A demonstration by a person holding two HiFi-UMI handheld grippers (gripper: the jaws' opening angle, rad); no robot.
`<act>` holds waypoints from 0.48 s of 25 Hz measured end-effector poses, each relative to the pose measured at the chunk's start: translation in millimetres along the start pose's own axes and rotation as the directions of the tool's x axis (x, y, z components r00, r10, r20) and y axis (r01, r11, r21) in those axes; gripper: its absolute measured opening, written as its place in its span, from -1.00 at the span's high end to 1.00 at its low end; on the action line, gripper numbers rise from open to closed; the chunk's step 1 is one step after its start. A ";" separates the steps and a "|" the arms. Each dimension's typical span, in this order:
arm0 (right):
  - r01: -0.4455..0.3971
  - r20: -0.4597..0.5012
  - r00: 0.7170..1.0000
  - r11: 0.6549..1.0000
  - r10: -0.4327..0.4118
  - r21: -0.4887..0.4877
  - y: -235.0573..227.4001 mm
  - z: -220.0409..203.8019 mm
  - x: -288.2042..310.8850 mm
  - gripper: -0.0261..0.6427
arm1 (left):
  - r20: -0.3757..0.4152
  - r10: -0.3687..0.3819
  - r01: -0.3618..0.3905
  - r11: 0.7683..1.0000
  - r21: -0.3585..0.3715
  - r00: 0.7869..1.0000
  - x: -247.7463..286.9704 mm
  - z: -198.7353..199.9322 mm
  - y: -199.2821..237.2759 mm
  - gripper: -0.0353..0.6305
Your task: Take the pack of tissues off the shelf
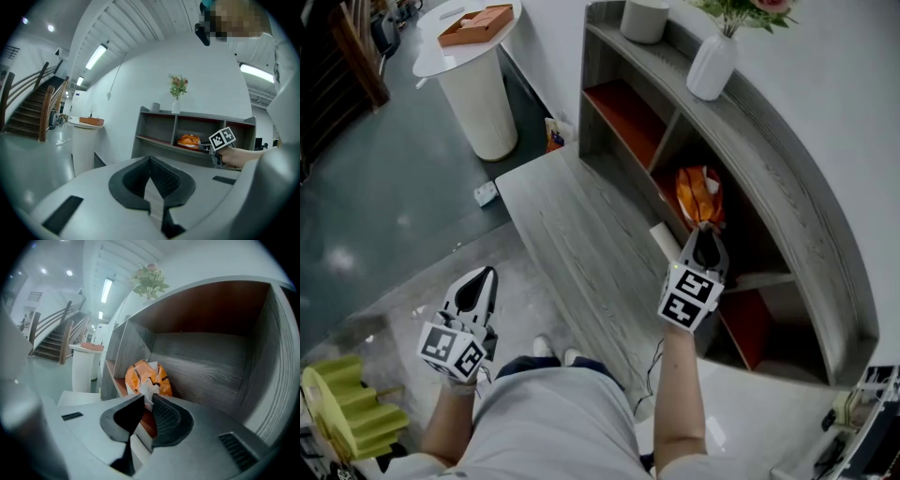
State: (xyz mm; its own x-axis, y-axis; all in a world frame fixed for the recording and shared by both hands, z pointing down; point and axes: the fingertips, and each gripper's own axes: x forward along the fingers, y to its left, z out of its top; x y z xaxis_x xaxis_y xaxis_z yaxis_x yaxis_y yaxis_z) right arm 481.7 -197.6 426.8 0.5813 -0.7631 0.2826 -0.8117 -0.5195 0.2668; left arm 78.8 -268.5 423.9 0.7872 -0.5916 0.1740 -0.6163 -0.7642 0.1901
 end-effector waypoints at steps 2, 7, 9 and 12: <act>-0.004 0.006 1.000 1.000 0.004 0.021 -0.5 -0.5 -2.3 0.76 | 0.004 0.005 -0.005 1.000 0.001 1.000 -2.9 0.5 -0.1 0.85; 0.007 0.032 0.999 0.999 -0.008 0.036 -2.2 2.3 -14.4 0.81 | 0.015 0.014 -0.014 1.000 0.003 1.000 -12.5 3.5 -1.7 0.84; 0.001 0.045 0.999 0.999 -0.003 0.036 -0.2 4.9 -19.5 0.81 | 0.021 0.017 -0.017 1.000 0.005 1.000 -16.1 4.6 -1.8 0.85; -0.008 0.065 0.998 0.999 0.005 0.036 3.6 9.6 -28.6 0.82 | 0.031 0.020 -0.020 1.000 0.009 0.999 -21.9 6.7 -2.3 0.85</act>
State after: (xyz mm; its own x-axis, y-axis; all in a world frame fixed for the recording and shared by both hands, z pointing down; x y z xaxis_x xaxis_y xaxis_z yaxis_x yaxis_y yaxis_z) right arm 461.6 -181.4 410.9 0.5720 -0.7893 0.2232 -0.8177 -0.5270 0.2317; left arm 63.1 -255.4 413.1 0.7749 -0.6146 0.1477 -0.6321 -0.7543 0.1776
